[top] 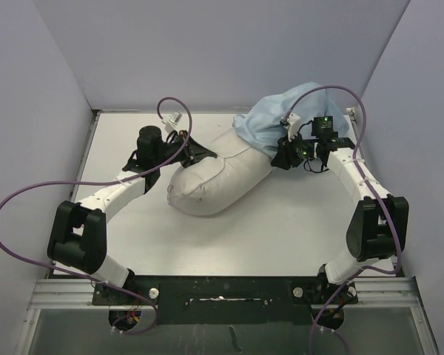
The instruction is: Put the pillow into the pillowcase
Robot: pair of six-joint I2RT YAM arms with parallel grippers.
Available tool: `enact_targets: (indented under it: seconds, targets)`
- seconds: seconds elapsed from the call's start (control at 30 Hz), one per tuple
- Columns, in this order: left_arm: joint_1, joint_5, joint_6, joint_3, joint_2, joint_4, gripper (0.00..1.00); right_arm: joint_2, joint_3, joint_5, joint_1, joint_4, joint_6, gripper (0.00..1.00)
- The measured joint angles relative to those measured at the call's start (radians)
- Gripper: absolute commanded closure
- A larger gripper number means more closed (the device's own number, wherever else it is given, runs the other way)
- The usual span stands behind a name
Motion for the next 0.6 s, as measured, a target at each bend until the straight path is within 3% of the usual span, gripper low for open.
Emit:
enact_targets:
  seconds: [0.1, 0.33, 0.6]
  targets:
    - [0.002, 0.000, 0.001, 0.000, 0.000, 0.000, 1.00, 0.005, 0.037, -0.006, 0.005, -0.011, -0.003, 0.88]
    - [0.018, 0.002, 0.006, 0.006, 0.002, -0.003, 1.00, 0.005, 0.176, -0.078, 0.008, -0.117, -0.054, 1.00]
    - [0.033, 0.008, 0.001, 0.032, 0.037, 0.001, 1.00, 0.005, 0.415, -0.261, 0.119, -0.297, -0.141, 1.00]
